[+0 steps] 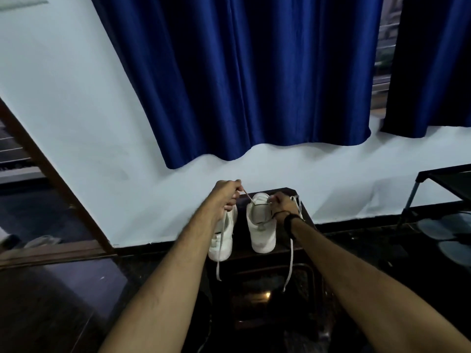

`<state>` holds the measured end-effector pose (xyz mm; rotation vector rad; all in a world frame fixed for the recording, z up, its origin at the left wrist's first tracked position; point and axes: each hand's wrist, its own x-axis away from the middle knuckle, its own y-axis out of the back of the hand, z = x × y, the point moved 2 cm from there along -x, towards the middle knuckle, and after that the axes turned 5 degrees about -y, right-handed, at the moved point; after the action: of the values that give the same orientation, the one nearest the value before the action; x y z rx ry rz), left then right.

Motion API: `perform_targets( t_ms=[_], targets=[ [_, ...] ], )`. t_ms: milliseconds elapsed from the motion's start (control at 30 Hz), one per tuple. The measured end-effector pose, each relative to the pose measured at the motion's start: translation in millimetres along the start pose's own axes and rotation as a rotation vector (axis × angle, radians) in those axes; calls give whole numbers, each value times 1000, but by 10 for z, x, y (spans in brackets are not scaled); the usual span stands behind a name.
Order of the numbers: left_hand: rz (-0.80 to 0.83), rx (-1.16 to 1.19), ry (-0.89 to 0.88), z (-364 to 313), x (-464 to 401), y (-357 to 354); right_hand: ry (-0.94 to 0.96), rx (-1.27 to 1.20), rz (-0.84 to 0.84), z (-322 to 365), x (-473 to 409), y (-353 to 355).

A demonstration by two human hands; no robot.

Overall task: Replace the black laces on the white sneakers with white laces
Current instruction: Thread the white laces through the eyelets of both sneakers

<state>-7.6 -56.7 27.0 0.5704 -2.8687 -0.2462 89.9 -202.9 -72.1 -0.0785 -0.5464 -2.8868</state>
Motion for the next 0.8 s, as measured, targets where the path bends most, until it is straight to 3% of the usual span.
perform_targets(
  t_ms=[133,200,467,533,700,800],
  targets=[
    [30,-42,-42,-345,56,57,-139,-226,229,458,-55,171],
    [31,-95,-92,-623,89,146,-153,-216,352,803,-5,326],
    [-27,-669,-280,-1869,298,470,-18,420,540,2345,184,1178],
    [-30,-636,-331,-2118,383,487,23,460,491,2619,262,1338],
    [137,-177,-352,-2590,599,441,163,294,478,3142,492,1571],
    [150,-35,-383,-2801,688,438,272,225,451,3388,598,1726]
  ],
)
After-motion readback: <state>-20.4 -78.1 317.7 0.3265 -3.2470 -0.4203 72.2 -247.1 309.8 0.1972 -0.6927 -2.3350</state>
